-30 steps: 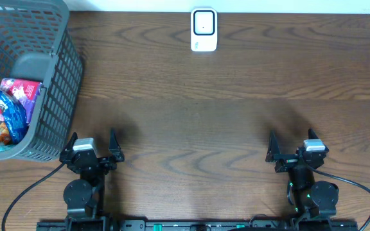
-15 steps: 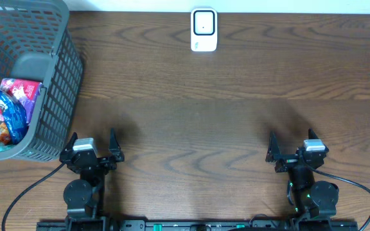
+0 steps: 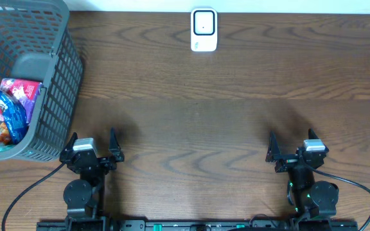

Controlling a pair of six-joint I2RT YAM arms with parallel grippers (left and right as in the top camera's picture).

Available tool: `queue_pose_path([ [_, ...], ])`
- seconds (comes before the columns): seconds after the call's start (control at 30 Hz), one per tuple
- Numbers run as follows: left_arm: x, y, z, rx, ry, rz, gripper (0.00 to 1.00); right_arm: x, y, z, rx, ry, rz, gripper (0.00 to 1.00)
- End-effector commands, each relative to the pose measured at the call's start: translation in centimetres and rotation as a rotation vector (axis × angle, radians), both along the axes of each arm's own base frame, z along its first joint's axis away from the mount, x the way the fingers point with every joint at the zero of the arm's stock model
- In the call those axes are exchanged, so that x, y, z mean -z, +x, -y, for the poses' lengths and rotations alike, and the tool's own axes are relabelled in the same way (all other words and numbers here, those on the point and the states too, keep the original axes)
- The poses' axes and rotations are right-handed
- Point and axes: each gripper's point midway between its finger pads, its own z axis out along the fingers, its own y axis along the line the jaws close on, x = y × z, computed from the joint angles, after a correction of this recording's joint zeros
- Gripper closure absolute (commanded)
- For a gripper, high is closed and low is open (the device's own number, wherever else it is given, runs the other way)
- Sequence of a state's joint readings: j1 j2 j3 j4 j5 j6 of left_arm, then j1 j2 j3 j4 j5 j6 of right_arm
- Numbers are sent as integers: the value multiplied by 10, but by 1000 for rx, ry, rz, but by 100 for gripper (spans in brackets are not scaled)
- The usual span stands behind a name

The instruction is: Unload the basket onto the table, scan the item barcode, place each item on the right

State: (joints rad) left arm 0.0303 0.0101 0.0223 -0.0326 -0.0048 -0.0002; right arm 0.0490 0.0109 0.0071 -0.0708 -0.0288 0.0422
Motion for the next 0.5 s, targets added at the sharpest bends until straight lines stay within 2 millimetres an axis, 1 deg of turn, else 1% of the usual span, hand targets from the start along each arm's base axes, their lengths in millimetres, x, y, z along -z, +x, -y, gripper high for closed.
queue_pose_path([
  [0.0,18,-1,-1,-6,-6,-54,2,1,0,2,11,13,-2,1],
  [0.3,18,-1,-1,-6,-7,-54,2,1,0,2,11,13,-2,1],
  [0.47,15,-1,-1,-17,-92,-36,2,1,0,2,11,13,-2,1],
])
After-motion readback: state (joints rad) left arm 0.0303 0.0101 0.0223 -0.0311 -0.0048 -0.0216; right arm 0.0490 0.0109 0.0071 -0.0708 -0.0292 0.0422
